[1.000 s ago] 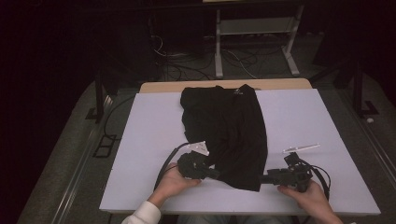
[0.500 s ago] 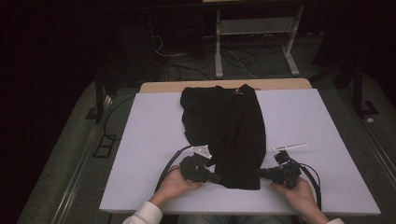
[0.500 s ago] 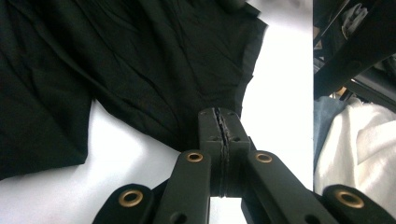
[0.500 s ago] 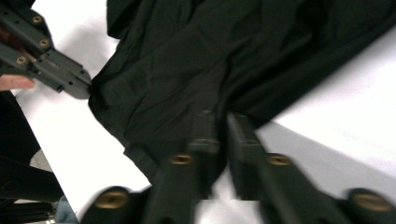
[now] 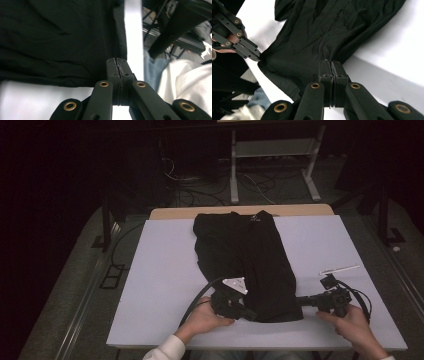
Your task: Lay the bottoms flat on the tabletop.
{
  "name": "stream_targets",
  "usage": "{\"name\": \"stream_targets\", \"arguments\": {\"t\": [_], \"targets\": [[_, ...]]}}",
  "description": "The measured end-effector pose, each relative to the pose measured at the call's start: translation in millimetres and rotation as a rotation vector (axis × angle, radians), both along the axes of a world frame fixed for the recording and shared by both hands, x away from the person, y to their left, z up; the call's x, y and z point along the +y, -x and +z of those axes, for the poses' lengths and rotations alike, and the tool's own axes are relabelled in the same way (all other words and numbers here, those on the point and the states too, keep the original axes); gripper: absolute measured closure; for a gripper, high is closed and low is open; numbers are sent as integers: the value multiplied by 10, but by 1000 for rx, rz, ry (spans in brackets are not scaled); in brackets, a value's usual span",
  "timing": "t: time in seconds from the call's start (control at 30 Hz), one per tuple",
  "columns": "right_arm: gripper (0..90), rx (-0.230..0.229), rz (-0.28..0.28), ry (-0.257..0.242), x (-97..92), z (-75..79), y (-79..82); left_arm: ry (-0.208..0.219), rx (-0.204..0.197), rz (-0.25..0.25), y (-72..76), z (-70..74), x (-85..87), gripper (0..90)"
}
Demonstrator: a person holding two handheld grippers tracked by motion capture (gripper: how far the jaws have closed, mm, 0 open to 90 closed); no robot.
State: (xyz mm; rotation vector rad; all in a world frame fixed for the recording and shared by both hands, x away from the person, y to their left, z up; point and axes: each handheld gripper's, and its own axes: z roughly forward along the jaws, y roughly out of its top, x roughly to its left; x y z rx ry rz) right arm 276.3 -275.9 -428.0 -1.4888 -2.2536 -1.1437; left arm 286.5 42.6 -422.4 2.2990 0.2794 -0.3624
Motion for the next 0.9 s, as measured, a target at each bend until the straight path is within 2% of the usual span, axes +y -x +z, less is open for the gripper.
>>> {"name": "stream_targets", "arguments": {"t": [0.17, 0.47, 0.63, 0.9], "targets": [[876, 15, 31, 3, -141, -30, 58, 9, 6, -27, 81, -4, -86, 889], [878, 38, 81, 17, -263, -45, 188, -21, 16, -106, 240, -89, -278, 888], [879, 52, 88, 29, -319, -72, 243, -21, 35, -128, 297, -135, -365, 888], [877, 82, 113, 47, -334, -145, 323, -53, 54, -152, 375, -204, -426, 886]]}}
